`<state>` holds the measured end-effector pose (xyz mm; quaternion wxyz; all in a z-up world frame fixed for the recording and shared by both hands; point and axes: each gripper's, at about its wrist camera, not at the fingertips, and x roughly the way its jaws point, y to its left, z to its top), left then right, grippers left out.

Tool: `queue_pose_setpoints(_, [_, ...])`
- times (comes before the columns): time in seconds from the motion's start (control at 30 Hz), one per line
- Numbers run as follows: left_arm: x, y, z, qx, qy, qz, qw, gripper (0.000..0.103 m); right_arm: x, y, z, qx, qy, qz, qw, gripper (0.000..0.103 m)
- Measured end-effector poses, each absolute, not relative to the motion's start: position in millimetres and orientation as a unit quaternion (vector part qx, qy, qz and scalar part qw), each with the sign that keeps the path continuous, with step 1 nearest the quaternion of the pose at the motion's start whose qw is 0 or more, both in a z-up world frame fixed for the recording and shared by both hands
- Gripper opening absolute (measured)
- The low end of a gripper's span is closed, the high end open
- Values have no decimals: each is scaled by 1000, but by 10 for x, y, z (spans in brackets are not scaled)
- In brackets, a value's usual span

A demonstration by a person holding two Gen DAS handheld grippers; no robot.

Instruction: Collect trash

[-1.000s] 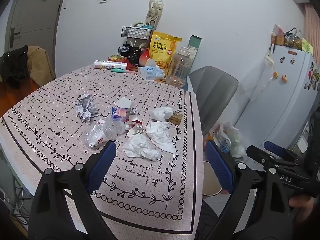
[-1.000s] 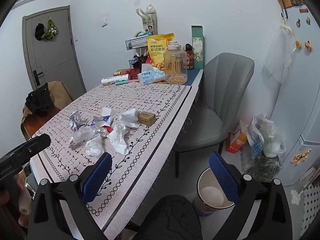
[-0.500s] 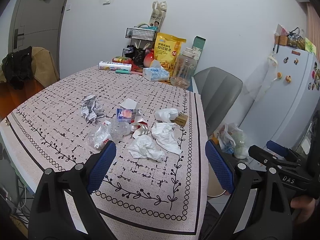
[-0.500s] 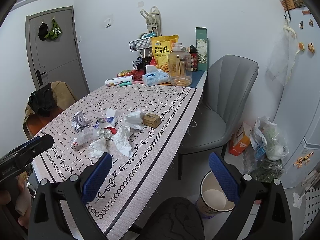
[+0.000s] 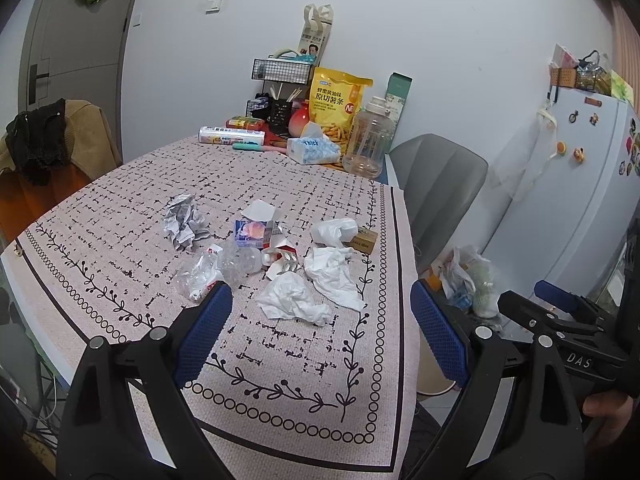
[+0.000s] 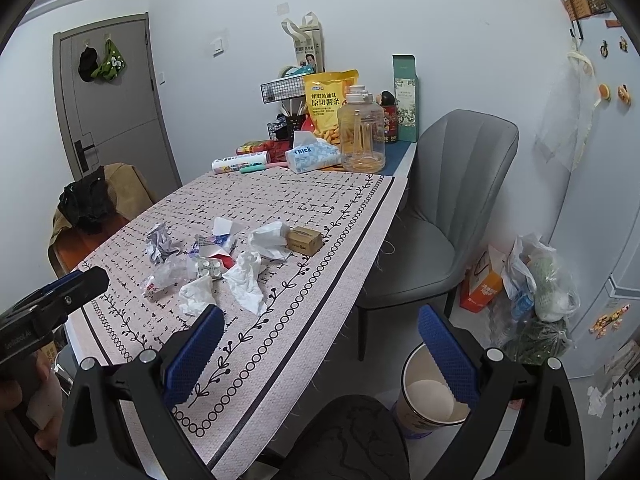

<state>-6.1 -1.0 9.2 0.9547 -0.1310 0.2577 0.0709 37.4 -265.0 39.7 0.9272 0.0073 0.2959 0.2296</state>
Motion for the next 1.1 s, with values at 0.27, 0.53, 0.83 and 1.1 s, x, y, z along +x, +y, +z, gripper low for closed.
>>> queue_pose_setpoints(0.27, [-59, -15, 95, -126, 252, 72, 957, 90, 402, -2661, 372, 11, 300, 230, 926, 95])
queue_pose_setpoints(0.53, [-74, 0, 86, -128, 252, 73, 956, 90, 412, -2670, 371, 11, 302, 230, 925, 95])
queue_pose_setpoints(0.83, [-73, -12, 81, -128, 254, 72, 956, 90, 411, -2688, 348, 13, 302, 228, 925, 95])
queue_pose_setpoints(1.1, [-73, -16, 65, -130, 255, 73, 955, 90, 414, -2697, 342, 14, 304, 228, 925, 95])
